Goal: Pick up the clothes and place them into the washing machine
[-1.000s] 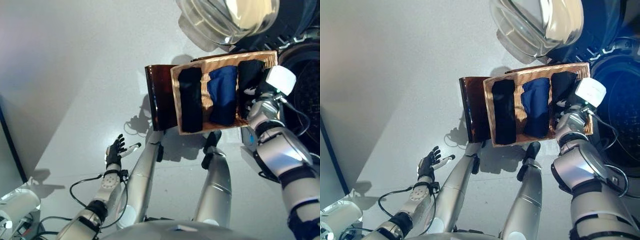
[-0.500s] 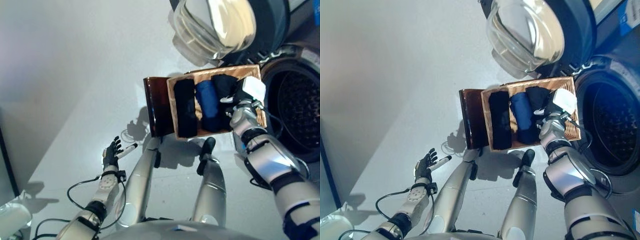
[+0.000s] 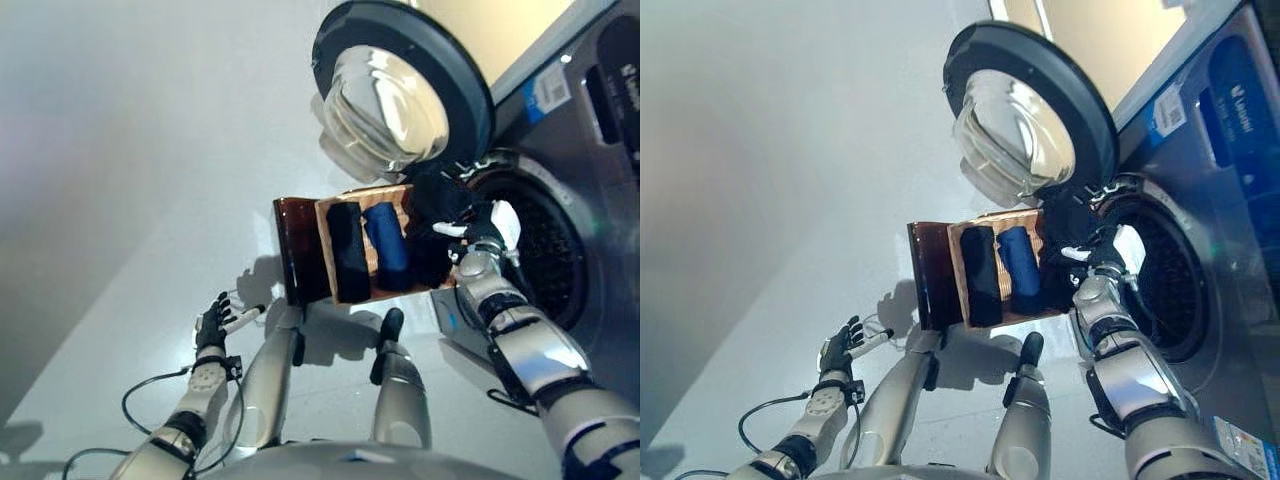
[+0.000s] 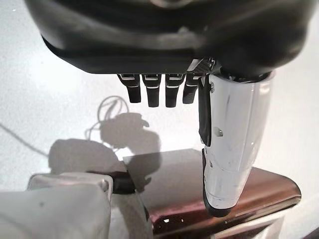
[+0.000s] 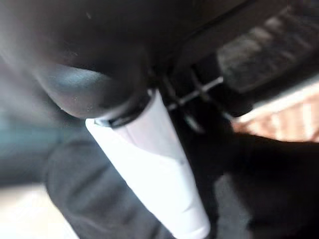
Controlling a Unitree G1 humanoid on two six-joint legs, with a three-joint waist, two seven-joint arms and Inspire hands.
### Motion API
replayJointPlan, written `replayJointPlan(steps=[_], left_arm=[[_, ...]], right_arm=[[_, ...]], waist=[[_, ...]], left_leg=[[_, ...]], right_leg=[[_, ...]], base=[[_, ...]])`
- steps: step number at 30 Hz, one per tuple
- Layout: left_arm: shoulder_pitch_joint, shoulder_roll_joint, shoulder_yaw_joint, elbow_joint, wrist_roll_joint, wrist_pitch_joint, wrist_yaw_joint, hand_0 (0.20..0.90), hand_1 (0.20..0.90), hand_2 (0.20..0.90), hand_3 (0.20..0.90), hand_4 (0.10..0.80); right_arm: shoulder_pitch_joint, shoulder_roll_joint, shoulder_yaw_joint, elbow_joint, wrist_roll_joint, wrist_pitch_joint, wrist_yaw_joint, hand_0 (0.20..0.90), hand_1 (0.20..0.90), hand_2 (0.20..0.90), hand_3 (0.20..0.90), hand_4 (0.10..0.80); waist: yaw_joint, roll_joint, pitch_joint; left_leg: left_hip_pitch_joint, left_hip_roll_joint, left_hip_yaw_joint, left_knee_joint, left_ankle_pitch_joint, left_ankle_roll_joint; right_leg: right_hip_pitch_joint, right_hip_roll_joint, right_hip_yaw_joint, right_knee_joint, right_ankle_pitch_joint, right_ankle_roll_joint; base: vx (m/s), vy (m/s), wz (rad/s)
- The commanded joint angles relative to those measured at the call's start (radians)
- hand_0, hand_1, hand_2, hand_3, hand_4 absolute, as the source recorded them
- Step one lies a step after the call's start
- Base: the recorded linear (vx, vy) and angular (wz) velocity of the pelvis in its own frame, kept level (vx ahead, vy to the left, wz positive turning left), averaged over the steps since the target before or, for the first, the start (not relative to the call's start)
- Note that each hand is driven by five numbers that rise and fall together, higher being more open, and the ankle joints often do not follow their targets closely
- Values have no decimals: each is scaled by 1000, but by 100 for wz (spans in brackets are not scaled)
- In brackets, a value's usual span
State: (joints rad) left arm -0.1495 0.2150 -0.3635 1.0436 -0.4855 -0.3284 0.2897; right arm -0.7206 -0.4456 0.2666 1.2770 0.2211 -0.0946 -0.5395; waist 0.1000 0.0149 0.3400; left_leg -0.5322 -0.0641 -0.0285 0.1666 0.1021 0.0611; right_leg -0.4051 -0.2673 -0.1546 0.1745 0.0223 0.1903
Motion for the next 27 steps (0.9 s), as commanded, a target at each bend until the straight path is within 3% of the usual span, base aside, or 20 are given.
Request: replayJointPlan(steps=[1, 4, 5, 11, 13, 18, 24, 26, 27], left_arm=[[25, 25, 42, 33, 31, -31, 5, 900, 900, 900, 900, 800], [40, 27, 47, 2, 31, -36, 0, 900, 900, 900, 900, 800], [41, 28, 46, 2, 30, -36, 0, 900, 900, 900, 900, 800], [41, 5, 32, -25, 28, -40, -11, 900, 900, 900, 900, 800], [45, -12, 22, -57, 23, -53, -14, 900, 900, 900, 900, 800], [36, -16, 6, -51, 13, -67, -17, 900, 900, 900, 900, 800], [39, -18, -17, -50, -11, -83, -16, 900, 900, 900, 900, 800], [35, -21, -19, -39, -18, -83, -13, 900, 900, 900, 900, 800], [36, -22, -20, -37, -19, -85, -14, 900, 900, 900, 900, 800]], right_arm=[[4, -67, -84, -14, 231, -134, 7, 200, 200, 200, 200, 300], [40, -15, -211, -38, 531, -223, 77, 200, 200, 200, 200, 300], [41, -15, -212, -37, 534, -224, 79, 200, 200, 200, 200, 300], [98, 122, -366, -87, 939, -332, 218, 200, 200, 200, 200, 300], [124, 188, -454, -166, 1068, -412, 265, 200, 200, 200, 200, 300], [93, 207, -529, -200, 1143, -504, 259, 200, 200, 200, 200, 300], [3, 131, -556, -222, 1092, -545, 177, 200, 200, 200, 200, 300], [-22, 100, -557, -222, 1087, -556, 165, 200, 200, 200, 200, 300], [-27, 86, -560, -215, 1081, -553, 163, 200, 200, 200, 200, 300]], waist=[[24, 10, -40], [25, 17, -44], [26, 16, -44], [27, 42, -44], [21, 67, -37], [16, 106, -18], [14, 146, 5], [12, 152, 6], [9, 156, 13]], left_leg=[[-7, -4, -14, 28, -61, -88], [-1, -3, -10, 35, -70, -85], [-1, -2, -9, 35, -71, -85], [-2, -5, 0, 40, -82, -77], [-13, -11, 2, 60, -91, -71], [-54, -26, 8, 124, -114, -61], [-146, -17, 30, 264, -165, -48], [-169, -19, 28, 331, -219, -46], [-198, -13, 40, 355, -205, -42]], right_leg=[[0, 22, -32, -21, 49, -81], [-2, 19, -25, -15, 48, -81], [-2, 19, -25, -15, 48, -81], [-13, 12, -13, -3, 36, -79], [-36, 7, -3, 37, 17, -82], [-82, 3, 21, 106, -12, -89], [-185, 15, 48, 217, -47, -104], [-219, 26, 71, 281, -92, -107], [-247, 26, 65, 304, -83, -115]], base=[[8, -32, -2], [0, 0, 0], [5, 14, -8], [-4, 11, -3], [-23, 60, -3], [-46, 61, -3], [-66, 53, -10], [6, 30, -14], [-35, 12, -20]])
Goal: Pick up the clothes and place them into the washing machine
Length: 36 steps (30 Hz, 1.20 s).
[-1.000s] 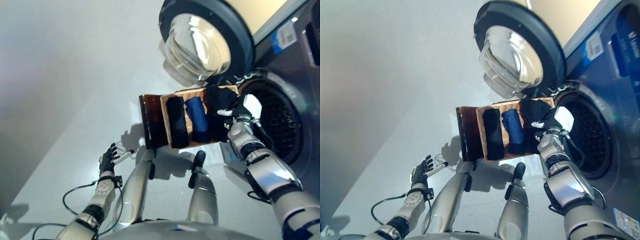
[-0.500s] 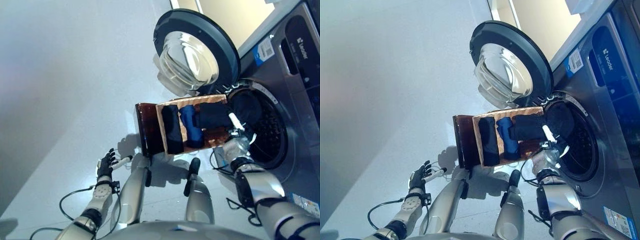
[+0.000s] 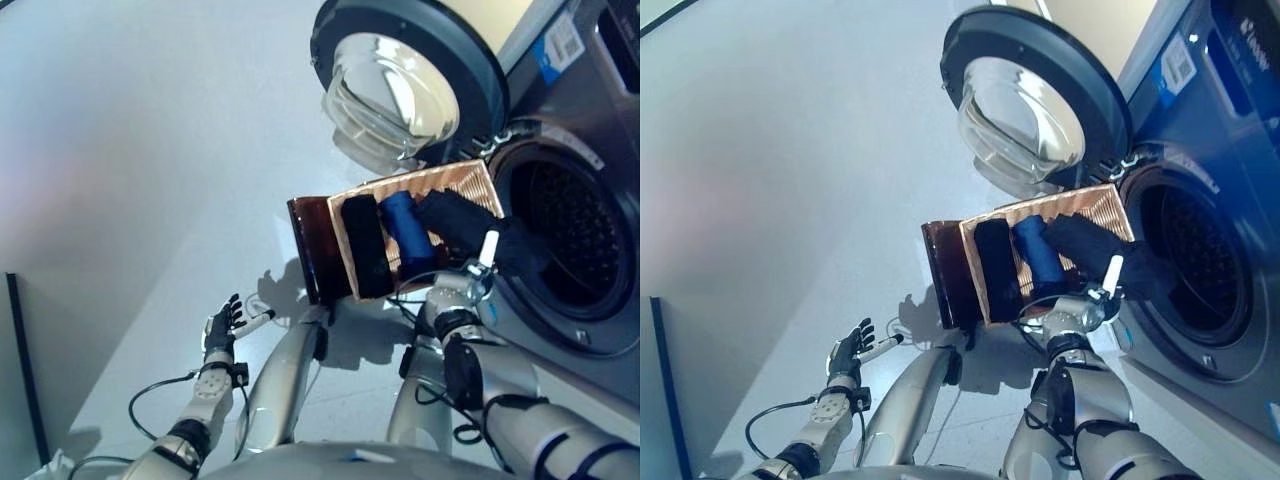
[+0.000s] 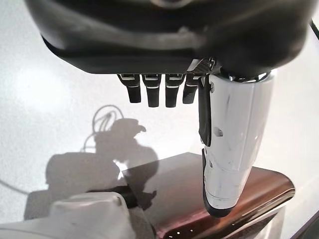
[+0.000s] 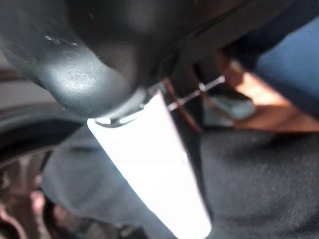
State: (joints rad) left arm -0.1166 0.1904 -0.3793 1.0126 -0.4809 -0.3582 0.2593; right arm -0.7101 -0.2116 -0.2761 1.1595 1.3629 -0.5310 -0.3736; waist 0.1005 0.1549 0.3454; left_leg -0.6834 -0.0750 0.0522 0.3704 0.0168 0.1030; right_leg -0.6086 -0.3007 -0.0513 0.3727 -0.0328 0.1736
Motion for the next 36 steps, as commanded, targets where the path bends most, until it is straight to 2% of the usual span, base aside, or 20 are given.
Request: replayJointPlan(steps=[1, 2, 8, 14, 15, 17, 19, 22, 25, 28, 29, 30, 31, 32, 33, 34, 35, 36], left_arm=[[6, 2, -3, -3, -27, -55, 15, 900, 900, 900, 900, 800], [7, 3, -3, -3, -26, -55, 14, 900, 900, 900, 900, 800], [40, -7, 9, 30, -33, -48, 11, 900, 900, 900, 900, 800], [61, 6, 12, 24, -33, -58, 11, 900, 900, 900, 900, 800], [84, 34, 19, 4, -28, -75, 6, 900, 900, 900, 900, 800], [103, 52, 24, -32, -26, -89, 5, 900, 900, 900, 900, 800], [121, 86, 27, -50, -7, -96, 11, 900, 900, 900, 900, 800], [158, 110, 32, -97, 6, -94, 5, 900, 900, 900, 900, 800], [173, 102, 35, -92, 2, -93, 12, 900, 900, 900, 900, 800], [171, 90, 24, -68, -5, -92, 16, 900, 900, 900, 900, 800], [165, 79, 13, -65, -6, -92, 14, 900, 900, 900, 900, 800], [164, 71, 9, -64, -10, -90, 9, 900, 900, 900, 900, 800], [160, 64, 3, -62, -14, -90, 5, 900, 900, 900, 900, 800], [156, 58, -1, -69, -20, -87, -1, 900, 900, 900, 900, 800], [153, 55, -5, -77, -26, -86, -7, 900, 900, 900, 900, 800], [150, 53, -9, -78, -26, -83, -9, 900, 900, 900, 900, 800], [149, 53, -8, -78, -26, -82, -10, 900, 900, 900, 900, 800], [148, 51, -12, -80, -29, -77, -16, 900, 900, 900, 900, 800]], right_arm=[[-48, -161, -19, -91, -59, -122, -4, 200, 200, 200, 200, 300], [-58, -174, -17, -89, -56, -129, -7, 200, 200, 200, 200, 300], [-69, -217, -20, -119, -100, -157, -49, 200, 200, 200, 200, 300], [-101, -328, -31, -143, -190, -166, -124, 200, 200, 200, 200, 300], [-140, -457, -22, -157, -266, -158, -153, 200, 200, 200, 200, 300], [-229, -613, 32, -165, -353, -136, -205, 200, 200, 200, 200, 300], [-390, -817, 155, -108, -393, -99, -204, 200, 200, 200, 200, 300], [-571, -1000, 325, -86, -423, -58, -183, 200, 200, 200, 200, 300], [-612, -1030, 366, -133, -446, -75, -210, 200, 200, 200, 200, 300], [-581, -998, 352, -91, -451, -57, -205, 200, 200, 200, 200, 300], [-584, -970, 360, -34, -449, -24, -187, 200, 200, 200, 200, 300], [-586, -954, 368, -4, -450, -9, -167, 200, 200, 200, 200, 300], [-593, -941, 374, 13, -438, -1, -155, 900, 900, 900, 900, 800], [-596, -933, 380, 33, -426, 9, -142, 900, 900, 900, 900, 800], [-594, -923, 392, 54, -424, 22, -126, 900, 900, 900, 900, 800], [-593, -919, 392, 68, -416, 27, -121, 900, 900, 900, 900, 800], [-594, -919, 392, 69, -415, 28, -119, 900, 900, 900, 900, 800], [-579, -905, 381, 106, -413, 37, -114, 900, 900, 900, 900, 800]], waist=[[7, 20, 6], [7, 22, -1], [-7, 29, -2], [-11, 45, -13], [-10, 56, -23], [-2, 70, -33], [22, 73, -51], [26, 81, -79], [14, 96, -94], [14, 104, -98], [25, 103, -110], [28, 107, -109], [29, 110, -108], [30, 110, -108], [31, 114, -99], [30, 118, -96], [31, 116, -102], [34, 124, -92]], left_leg=[[-68, 0, -38, 191, -138, -81], [-71, 0, -53, 223, -181, -82], [-131, 15, -49, 347, -249, -68], [-132, 16, -40, 335, -253, -63], [-125, 13, -37, 313, -246, -64], [-130, 9, -24, 282, -234, -64], [-136, 4, -17, 247, -217, -67], [-136, -3, -13, 168, -177, -84], [-109, -13, -12, 90, -142, -95], [-95, -14, 4, 35, -93, -91], [-76, -20, -8, 15, -112, -99], [-70, -21, -8, 2, -105, -100], [-67, -21, -9, -7, -98, -101], [-65, -21, -12, -12, -91, -105], [-72, -17, -4, -29, -53, -104], [-67, -17, -8, -36, -48, -108], [-55, -21, -22, -39, -71, -113], [-57, -17, -15, -54, -32, -113]], right_leg=[[-67, 64, -30, 143, -45, -103], [-76, 73, -12, 180, -85, -103], [-160, 97, 12, 316, -154, -123], [-175, 104, 30, 319, -161, -129], [-183, 104, 43, 310, -160, -130], [-199, 103, 61, 292, -151, -131], [-220, 102, 77, 274, -141, -131], [-239, 89, 87, 240, -123, -129], [-230, 87, 91, 201, -109, -124], [-224, 86, 79, 161, -64, -125], [-207, 88, 86, 145, -79, -114], [-200, 86, 83, 132, -72, -112], [-194, 85, 81, 125, -66, -112], [-189, 82, 78, 119, -61, -111], [-191, 81, 63, 102, -29, -116], [-183, 80, 57, 99, -28, -114], [-172, 81, 64, 99, -52, -109], [-170, 78, 41, 87, -23, -116]], base=[[-18, 8, -27], [73, 14, -20], [21, 0, -12], [17, -5, -10], [8, 43, -19], [-8, 63, -15], [-17, 28, -26], [28, 20, 8], [85, 46, 27], [-21, 22, -39], [119, -12, -25], [105, -20, -16], [-19, -30, -5], [-136, -40, 1], [-134, -43, 5], [-22, -36, 11], [-30, -54, 16], [-23, -50, 17]])
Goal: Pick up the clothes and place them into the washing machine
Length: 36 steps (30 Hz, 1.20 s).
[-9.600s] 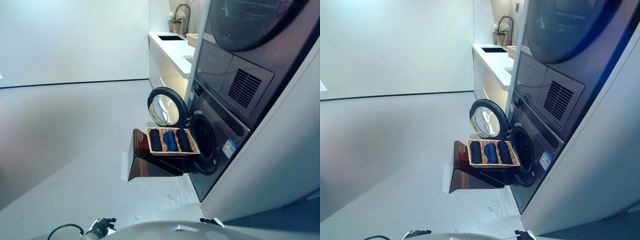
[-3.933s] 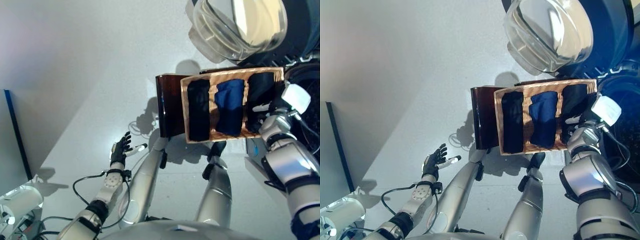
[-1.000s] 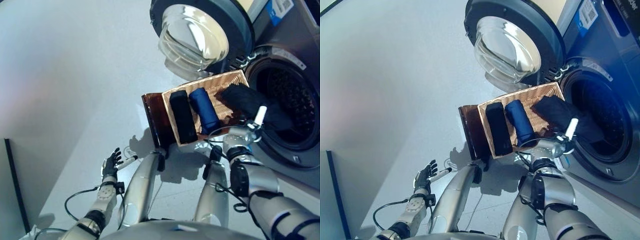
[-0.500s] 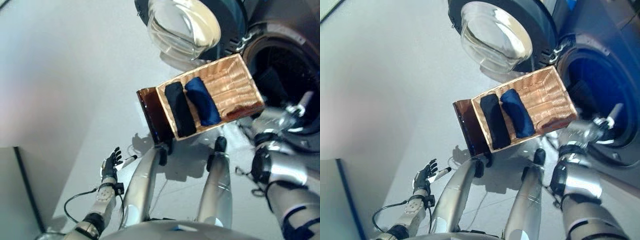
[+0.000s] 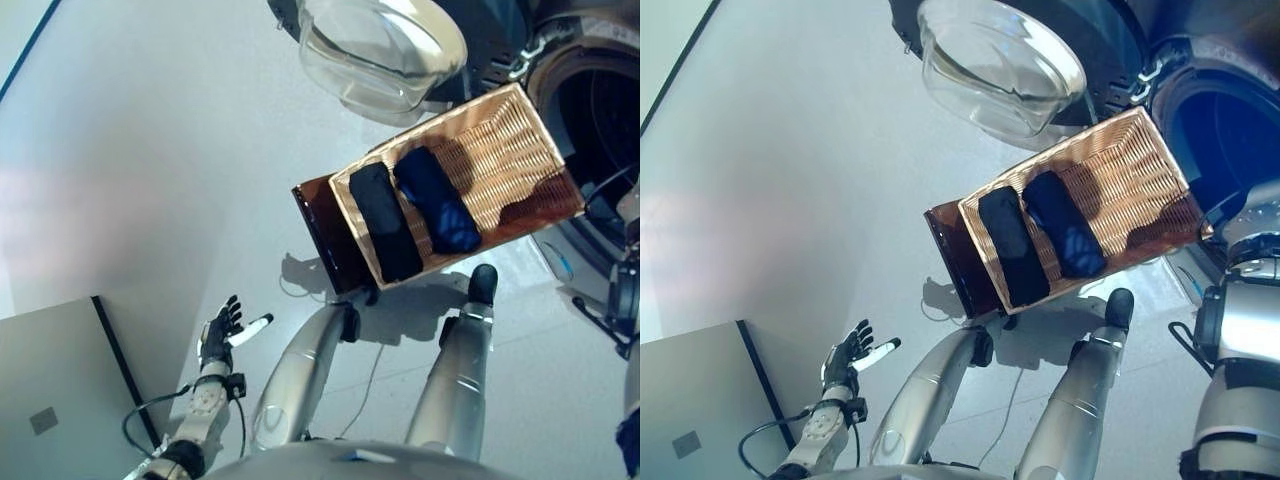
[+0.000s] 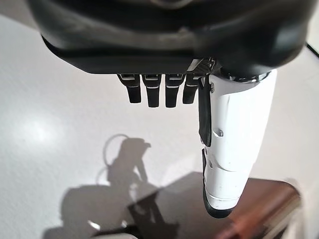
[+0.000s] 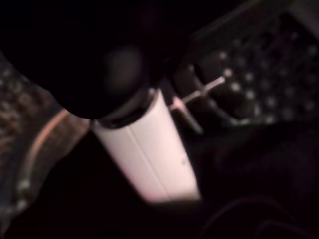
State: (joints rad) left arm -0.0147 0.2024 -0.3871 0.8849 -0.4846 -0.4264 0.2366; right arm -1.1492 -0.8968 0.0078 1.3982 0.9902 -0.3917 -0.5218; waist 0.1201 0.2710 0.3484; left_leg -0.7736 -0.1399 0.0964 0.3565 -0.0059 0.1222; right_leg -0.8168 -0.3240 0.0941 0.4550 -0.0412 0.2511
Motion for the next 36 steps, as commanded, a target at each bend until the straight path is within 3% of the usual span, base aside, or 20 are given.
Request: replayJointPlan(steps=[1, 7, 13, 19, 29, 36], left_arm=[[44, 39, -4, 57, -25, -5, 6, 900, 900, 900, 900, 800], [24, 39, 20, 126, -25, 9, 0, 900, 900, 900, 900, 800], [-5, 35, 43, 141, -12, 26, -21, 900, 900, 900, 900, 800], [-22, 46, 73, 150, 20, 41, -34, 900, 900, 900, 900, 800], [-16, 88, 118, 118, 87, 51, -25, 900, 900, 900, 900, 800], [-7, 116, 131, 12, 134, 48, -6, 900, 900, 900, 900, 800]], right_arm=[[-132, -212, 93, -120, -40, -93, 40, 900, 900, 900, 900, 800], [-51, -120, 71, -81, -86, -37, 71, 900, 900, 900, 900, 800], [113, 86, 48, -41, -133, 52, 147, 900, 900, 900, 900, 800], [184, 240, 128, -23, -281, 109, 171, 900, 900, 900, 900, 800], [182, 379, 278, 67, -578, 184, 123, 900, 900, 900, 900, 800], [218, 467, 294, 89, -622, 194, 94, 900, 900, 900, 900, 800]], waist=[[15, 8, -94], [19, -6, -82], [34, -62, -73], [50, -123, -55], [98, -186, -33], [137, -213, -17]], left_leg=[[40, 48, -64, -47, -8, -134], [76, 50, -75, -85, 18, -139], [157, 54, -100, -133, 39, -143], [194, 61, -128, -142, 50, -145], [184, 61, -164, -114, 50, -142], [143, 55, -196, -77, 45, -142]], right_leg=[[45, 100, -108, 1, -15, -192], [101, 99, -129, -47, 13, -185], [220, 91, -181, -128, 44, -174], [293, 91, -225, -174, 59, -172], [333, 93, -278, -186, 61, -177], [326, 89, -312, -166, 45, -182]], base=[[-132, -38, 15], [-9, -30, 14], [29, -59, 6], [19, -48, 17], [13, -32, 10], [24, -34, 23]])
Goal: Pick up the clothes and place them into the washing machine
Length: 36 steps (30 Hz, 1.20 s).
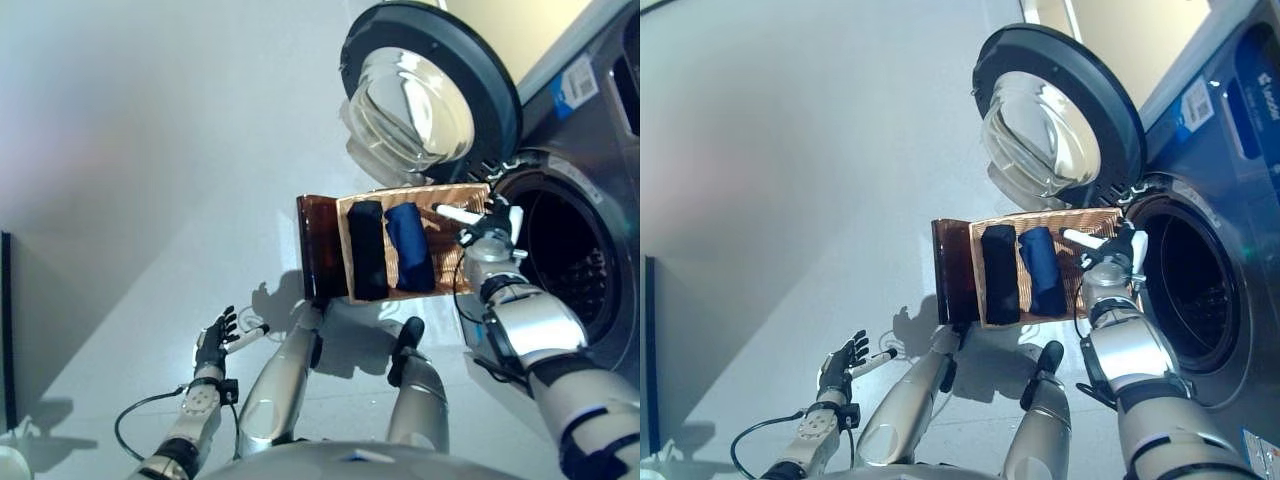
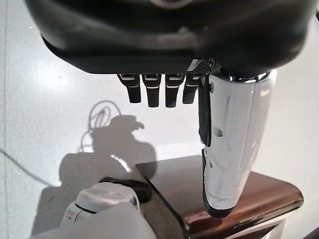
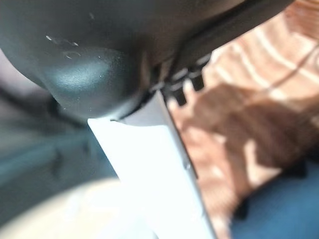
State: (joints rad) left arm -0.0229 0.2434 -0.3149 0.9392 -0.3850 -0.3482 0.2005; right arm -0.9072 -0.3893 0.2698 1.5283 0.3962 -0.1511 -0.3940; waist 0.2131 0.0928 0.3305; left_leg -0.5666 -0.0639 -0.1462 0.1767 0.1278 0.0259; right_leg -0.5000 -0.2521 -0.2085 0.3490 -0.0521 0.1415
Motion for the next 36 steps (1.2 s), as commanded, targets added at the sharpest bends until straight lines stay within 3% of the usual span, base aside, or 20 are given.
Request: replayJointPlan(steps=[1, 2, 13, 20, 36], left_arm=[[-4, 80, 62, -45, 41, -30, 35, 900, 900, 900, 900, 800], [-6, 82, 67, -57, 42, -31, 42, 900, 900, 900, 900, 800], [-13, 96, 64, -140, 43, -36, 91, 900, 900, 900, 900, 800], [-9, 82, 22, -190, 48, -35, 118, 900, 900, 900, 900, 800], [29, 58, -35, -293, 82, -40, 132, 900, 900, 900, 900, 800]], right_arm=[[-26, -37, 32, -36, -31, -47, -42, 900, 900, 900, 900, 800], [-23, -30, 30, -40, -26, -49, -45, 900, 900, 900, 900, 800], [-100, -46, 75, 23, -104, -3, -143, 900, 900, 900, 900, 800], [-116, -69, 93, 92, -204, 65, -212, 900, 900, 900, 900, 800], [-54, -157, 74, 115, -308, 134, -273, 900, 900, 900, 900, 800]], waist=[[47, -37, 6], [50, -44, 7], [82, -45, 58], [97, -6, 76], [125, 80, 62]], left_leg=[[-71, -22, 43, 109, -91, -45], [-69, -22, 36, 122, -128, -49], [-148, -30, 21, 164, -134, -53], [-193, -46, 25, 206, -148, -45], [-247, -82, 28, 219, -145, -31]], right_leg=[[7, 17, -13, -56, 53, -73], [9, 20, -6, -42, 20, -67], [-54, 17, -33, 19, -12, -78], [-95, 3, -35, 68, -28, -83], [-170, -40, -18, 133, -43, -82]], base=[[107, -46, 21], [94, -48, 20], [0, 0, 13], [-6, 34, 5], [1, 24, 5]])
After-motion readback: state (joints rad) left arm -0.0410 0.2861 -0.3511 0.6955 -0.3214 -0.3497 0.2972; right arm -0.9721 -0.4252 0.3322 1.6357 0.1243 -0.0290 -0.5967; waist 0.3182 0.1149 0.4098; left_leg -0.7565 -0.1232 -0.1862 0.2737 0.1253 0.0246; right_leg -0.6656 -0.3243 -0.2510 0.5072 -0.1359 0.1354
